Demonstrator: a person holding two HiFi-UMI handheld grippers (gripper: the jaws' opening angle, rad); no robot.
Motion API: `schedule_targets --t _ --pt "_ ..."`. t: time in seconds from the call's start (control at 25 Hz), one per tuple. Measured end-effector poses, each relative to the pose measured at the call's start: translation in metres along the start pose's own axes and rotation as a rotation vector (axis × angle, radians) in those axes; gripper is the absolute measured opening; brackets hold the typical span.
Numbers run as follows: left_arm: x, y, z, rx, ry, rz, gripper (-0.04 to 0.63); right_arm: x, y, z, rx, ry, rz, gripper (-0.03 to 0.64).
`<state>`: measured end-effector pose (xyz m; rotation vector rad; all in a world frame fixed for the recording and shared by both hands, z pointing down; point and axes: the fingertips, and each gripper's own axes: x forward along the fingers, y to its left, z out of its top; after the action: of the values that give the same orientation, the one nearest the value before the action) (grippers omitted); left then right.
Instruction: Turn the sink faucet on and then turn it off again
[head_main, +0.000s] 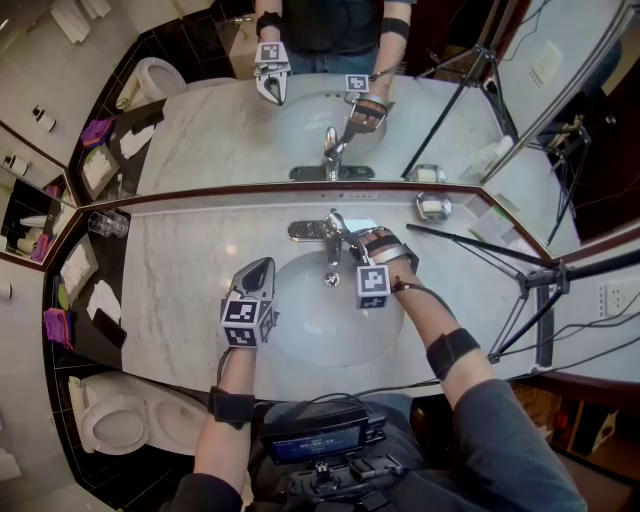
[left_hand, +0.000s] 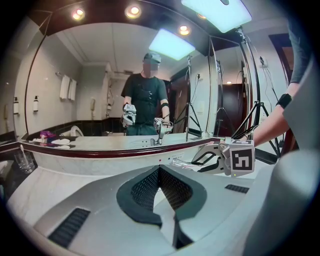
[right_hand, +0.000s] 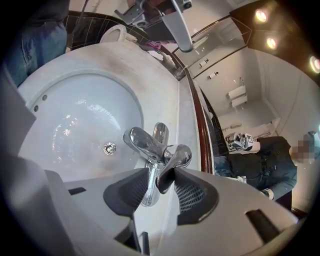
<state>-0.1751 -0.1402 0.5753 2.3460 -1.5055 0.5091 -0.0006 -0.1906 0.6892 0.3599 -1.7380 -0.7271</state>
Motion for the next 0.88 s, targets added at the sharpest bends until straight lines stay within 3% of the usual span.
schedule_targets --t 0.52,0.88 --pt "-0.006 -0.004 -0.004 0.004 0.004 -0.001 0.000 -0.002 0.002 -0.003 0.014 0.047 0.002 0.169" --pt "-0.014 -0.008 0.001 0.012 -0.016 -0.004 0.000 -0.045 -0.019 0.004 0.296 -0.022 -0.072 0.173"
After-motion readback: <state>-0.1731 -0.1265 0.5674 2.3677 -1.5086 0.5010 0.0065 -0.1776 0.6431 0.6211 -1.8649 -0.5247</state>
